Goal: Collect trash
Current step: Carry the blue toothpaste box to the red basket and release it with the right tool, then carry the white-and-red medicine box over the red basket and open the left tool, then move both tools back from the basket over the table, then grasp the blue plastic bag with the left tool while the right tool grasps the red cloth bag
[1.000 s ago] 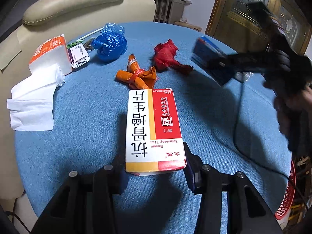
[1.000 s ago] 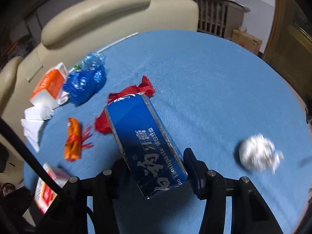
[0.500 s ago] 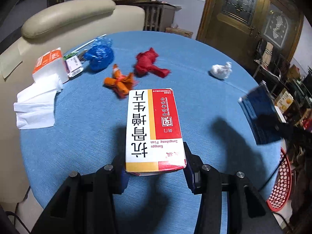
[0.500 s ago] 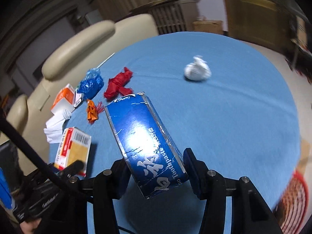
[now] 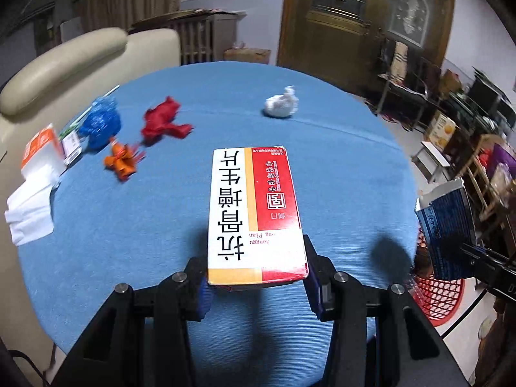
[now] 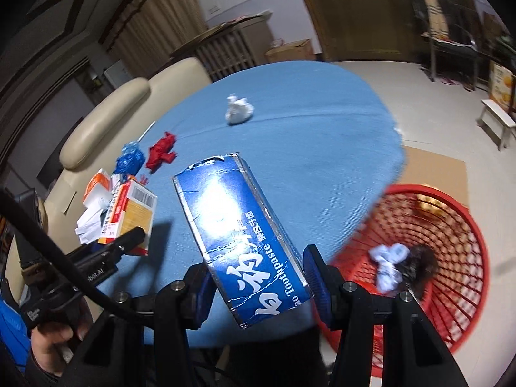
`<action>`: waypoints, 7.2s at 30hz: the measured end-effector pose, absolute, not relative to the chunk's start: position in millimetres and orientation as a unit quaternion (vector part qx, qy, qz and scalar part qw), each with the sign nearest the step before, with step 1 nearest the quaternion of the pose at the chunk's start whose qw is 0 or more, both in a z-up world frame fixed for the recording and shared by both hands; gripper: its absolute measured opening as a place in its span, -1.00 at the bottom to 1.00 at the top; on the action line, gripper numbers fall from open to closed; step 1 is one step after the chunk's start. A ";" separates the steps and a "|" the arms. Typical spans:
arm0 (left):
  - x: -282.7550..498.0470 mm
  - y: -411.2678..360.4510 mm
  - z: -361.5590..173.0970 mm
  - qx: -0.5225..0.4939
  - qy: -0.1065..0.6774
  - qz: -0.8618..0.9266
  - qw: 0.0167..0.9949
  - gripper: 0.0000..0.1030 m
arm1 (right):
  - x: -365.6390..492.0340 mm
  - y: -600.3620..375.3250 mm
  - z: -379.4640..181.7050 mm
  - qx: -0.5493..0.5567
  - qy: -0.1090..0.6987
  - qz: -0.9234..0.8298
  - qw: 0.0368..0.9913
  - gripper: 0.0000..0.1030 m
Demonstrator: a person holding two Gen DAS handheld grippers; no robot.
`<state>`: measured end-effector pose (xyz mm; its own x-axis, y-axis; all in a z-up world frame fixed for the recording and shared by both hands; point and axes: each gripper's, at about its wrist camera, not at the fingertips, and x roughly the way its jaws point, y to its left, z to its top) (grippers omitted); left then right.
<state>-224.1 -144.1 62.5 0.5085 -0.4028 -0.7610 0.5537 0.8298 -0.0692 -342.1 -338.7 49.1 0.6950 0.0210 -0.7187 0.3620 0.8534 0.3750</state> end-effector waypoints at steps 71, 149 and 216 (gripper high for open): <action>-333.8 -356.3 56.4 0.226 0.398 -0.472 0.754 -0.06 | -506.2 -485.8 56.5 0.354 0.262 -0.345 0.829 0.50; 96.8 -46.0 55.0 0.021 0.461 -0.063 0.885 0.48 | -275.7 -312.0 39.1 0.204 0.446 -0.116 0.864 0.50; -151.6 -70.7 64.2 0.032 0.425 -0.215 0.879 -0.09 | -197.6 -290.8 56.1 0.193 0.413 -0.082 0.886 -0.28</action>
<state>-151.6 -70.7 64.2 0.5463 -0.3510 -0.7605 0.4062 0.9051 -0.1260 -197.6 -290.8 56.1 0.6459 0.0127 -0.7633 0.3052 0.9122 0.2734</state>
